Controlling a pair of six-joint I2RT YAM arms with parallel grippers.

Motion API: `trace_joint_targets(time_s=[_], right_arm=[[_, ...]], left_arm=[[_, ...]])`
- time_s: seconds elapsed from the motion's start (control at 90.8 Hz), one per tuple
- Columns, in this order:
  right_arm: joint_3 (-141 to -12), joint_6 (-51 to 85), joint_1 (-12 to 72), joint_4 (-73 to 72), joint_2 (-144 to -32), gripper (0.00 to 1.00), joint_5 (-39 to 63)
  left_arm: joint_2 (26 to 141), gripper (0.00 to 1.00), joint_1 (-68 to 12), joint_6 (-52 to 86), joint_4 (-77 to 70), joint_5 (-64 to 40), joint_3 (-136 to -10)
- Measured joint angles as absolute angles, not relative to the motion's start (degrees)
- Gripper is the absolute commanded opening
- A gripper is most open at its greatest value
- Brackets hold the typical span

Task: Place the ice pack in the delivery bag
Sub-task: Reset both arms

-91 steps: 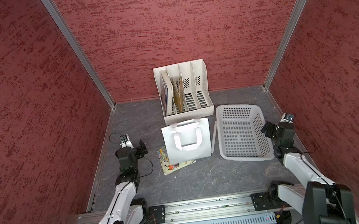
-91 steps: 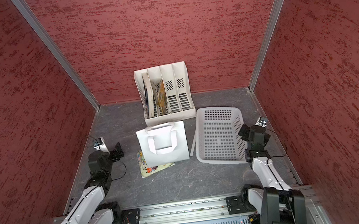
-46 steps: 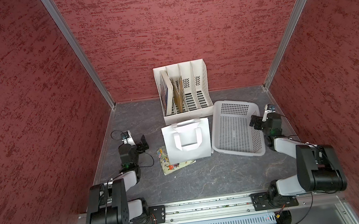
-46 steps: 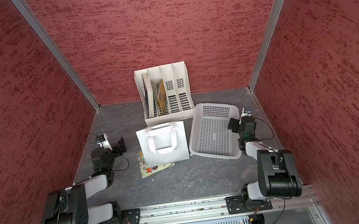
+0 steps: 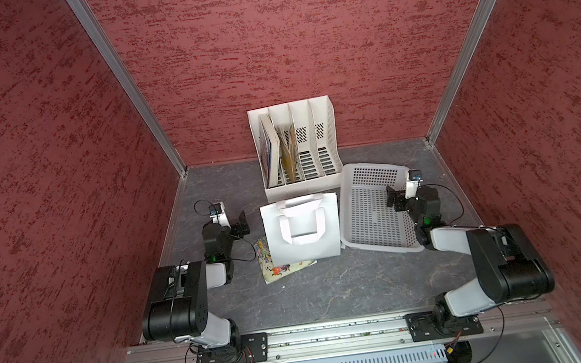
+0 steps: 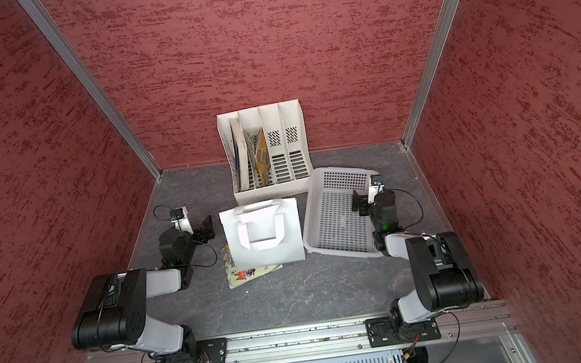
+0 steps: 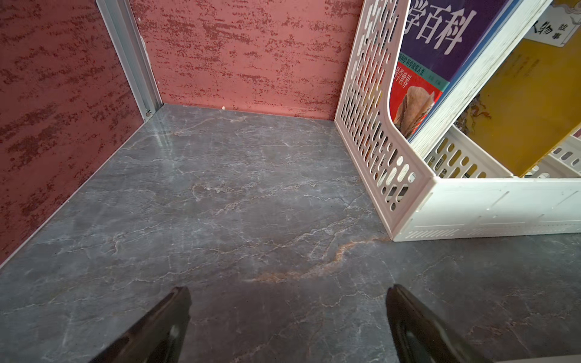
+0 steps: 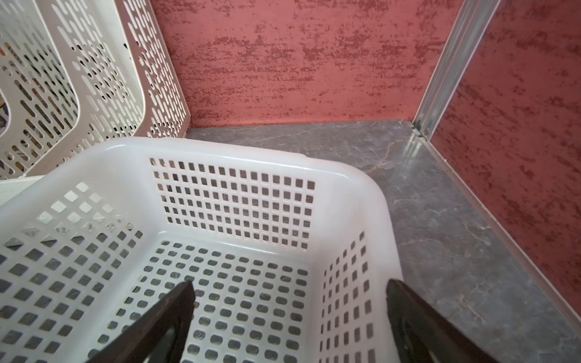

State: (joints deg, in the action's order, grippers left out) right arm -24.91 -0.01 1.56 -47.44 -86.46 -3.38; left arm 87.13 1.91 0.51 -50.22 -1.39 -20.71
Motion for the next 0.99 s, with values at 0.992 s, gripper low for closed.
trace_joint_targets(time_s=[0.992], right_arm=[[-12.99, -1.48, 1.69, -70.02, -87.79, 0.99, -4.12]], left_arm=[[87.13, 1.0, 1.8, 0.34, -50.24, -0.8, -20.71]])
